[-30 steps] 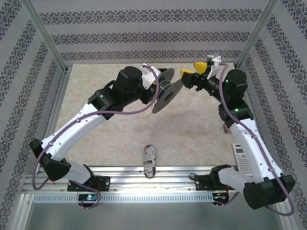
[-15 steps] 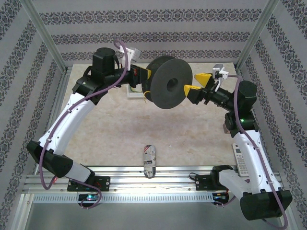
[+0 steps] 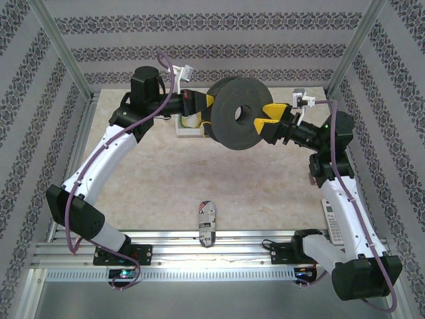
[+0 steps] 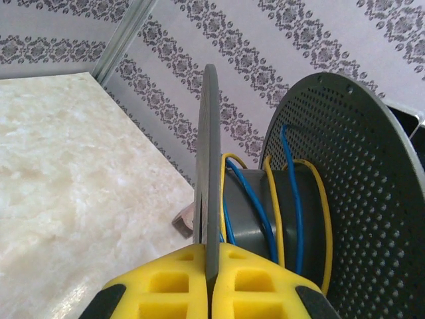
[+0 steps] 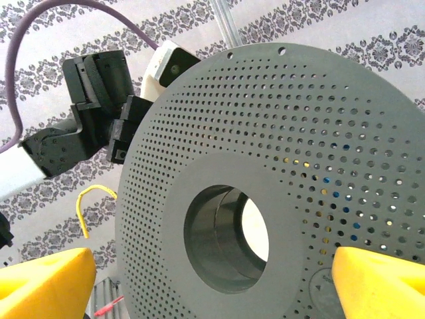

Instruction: Wrap the cables

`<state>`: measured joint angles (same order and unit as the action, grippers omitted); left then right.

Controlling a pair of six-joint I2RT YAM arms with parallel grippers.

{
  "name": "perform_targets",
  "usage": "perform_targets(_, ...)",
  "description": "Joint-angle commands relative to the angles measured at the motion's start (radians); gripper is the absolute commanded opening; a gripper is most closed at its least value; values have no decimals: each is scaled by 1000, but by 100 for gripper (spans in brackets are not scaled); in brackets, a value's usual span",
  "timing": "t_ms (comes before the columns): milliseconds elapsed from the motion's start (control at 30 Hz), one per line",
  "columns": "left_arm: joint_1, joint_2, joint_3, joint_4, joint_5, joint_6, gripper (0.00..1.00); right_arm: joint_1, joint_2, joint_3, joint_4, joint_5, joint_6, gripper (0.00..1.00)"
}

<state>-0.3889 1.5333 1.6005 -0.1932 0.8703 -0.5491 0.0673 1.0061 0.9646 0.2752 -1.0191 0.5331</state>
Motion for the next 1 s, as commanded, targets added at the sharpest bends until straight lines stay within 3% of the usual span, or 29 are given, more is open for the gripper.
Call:
perform_targets(0,3,-14,7,179,100,-65,0,-4,3,-9,25,-30,13,91)
perform_targets(267,55,-43,-36,215,35,-133,0,-98,-81,-43,4,49,25,90)
perform_targets(333,84,-45,-54,265,28,-204,0,-133,-116,-67,-5,65,40,84)
perform_targets(400,103,-41,-67,328,43,-266,0,-162,-142,-97,-6,90,68,70)
perform_targets(467,107,-31,-59,341,57,-285,0,-174,-143,-125,17,98,104,67)
perform_targets(667,107,-16,-59,344,79,-296,0,-165,-73,-131,137,85,218,67)
perform_targets(967,106,-9,-83,371,87,-311,0,-67,37,-70,239,86,284,67)
